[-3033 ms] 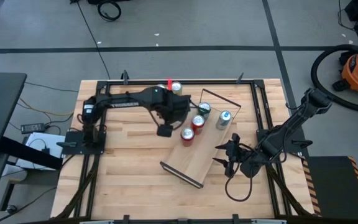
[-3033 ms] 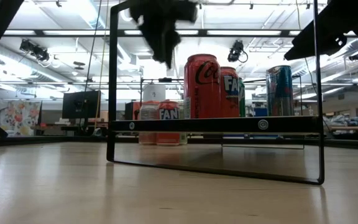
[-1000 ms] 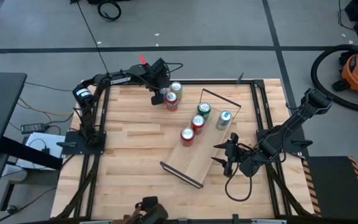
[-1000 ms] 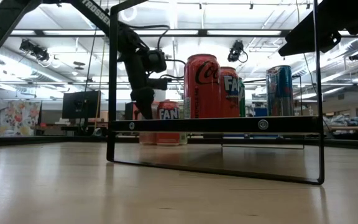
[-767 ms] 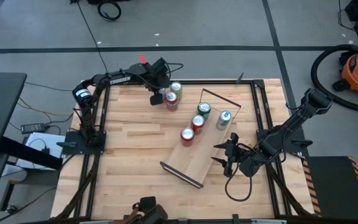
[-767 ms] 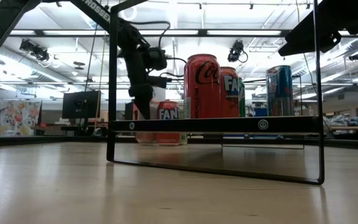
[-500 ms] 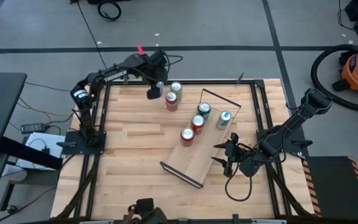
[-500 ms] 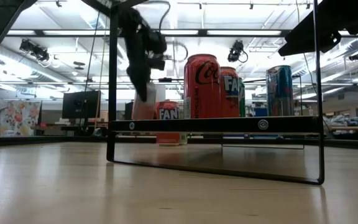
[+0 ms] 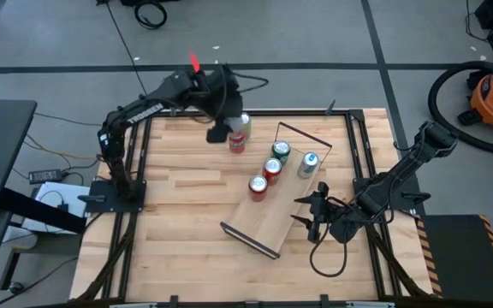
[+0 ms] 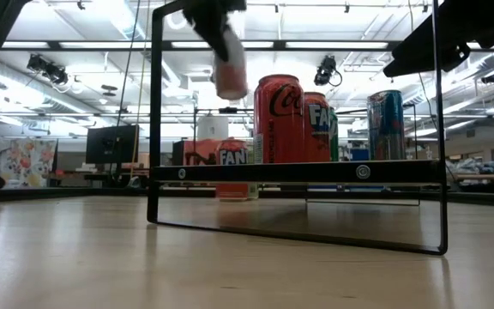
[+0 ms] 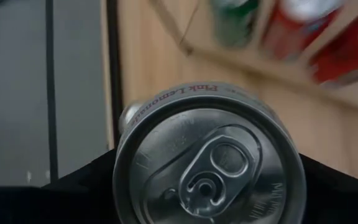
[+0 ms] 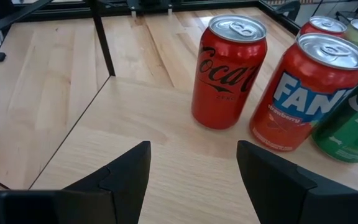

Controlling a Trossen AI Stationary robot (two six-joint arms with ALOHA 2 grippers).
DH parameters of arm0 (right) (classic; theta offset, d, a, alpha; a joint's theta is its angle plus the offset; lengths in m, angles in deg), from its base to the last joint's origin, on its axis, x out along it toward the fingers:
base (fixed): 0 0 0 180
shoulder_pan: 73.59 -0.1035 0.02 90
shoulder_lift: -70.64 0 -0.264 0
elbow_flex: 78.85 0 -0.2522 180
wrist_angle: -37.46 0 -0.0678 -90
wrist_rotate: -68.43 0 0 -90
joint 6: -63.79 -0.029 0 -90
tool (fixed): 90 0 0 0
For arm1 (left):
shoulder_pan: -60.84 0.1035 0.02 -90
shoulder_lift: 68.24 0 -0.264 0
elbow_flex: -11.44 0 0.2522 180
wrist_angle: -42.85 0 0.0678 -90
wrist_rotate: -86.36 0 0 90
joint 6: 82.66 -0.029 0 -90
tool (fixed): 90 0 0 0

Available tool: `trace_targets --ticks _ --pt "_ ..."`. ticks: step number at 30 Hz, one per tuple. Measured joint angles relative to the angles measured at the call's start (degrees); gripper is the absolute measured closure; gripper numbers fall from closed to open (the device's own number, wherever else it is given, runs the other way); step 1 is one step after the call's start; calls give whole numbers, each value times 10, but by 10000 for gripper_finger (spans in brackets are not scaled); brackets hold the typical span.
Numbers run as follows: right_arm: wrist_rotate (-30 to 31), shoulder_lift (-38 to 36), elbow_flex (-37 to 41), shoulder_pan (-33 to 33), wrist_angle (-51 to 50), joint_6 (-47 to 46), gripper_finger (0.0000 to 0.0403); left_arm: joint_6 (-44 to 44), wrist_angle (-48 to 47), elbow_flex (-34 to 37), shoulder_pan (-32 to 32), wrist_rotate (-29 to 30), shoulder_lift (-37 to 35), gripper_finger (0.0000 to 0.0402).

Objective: Place canned beverage on shelf
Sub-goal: Put the white soda can on the shelf

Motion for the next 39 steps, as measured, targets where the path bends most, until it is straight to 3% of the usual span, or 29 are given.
trace_targets --ticks 9,19,30,39 --pt "0 0 0 -2 -1 0 153 21 13 7 -148 -64 1 97" --pt "3 0 0 -2 -1 -5 153 40 20 10 -263 -68 14 97" --pt "4 0 0 -2 0 -4 153 46 126 159 -307 -84 17 97" --pt "4 0 0 -2 1 -5 153 25 182 228 -307 -125 17 97"
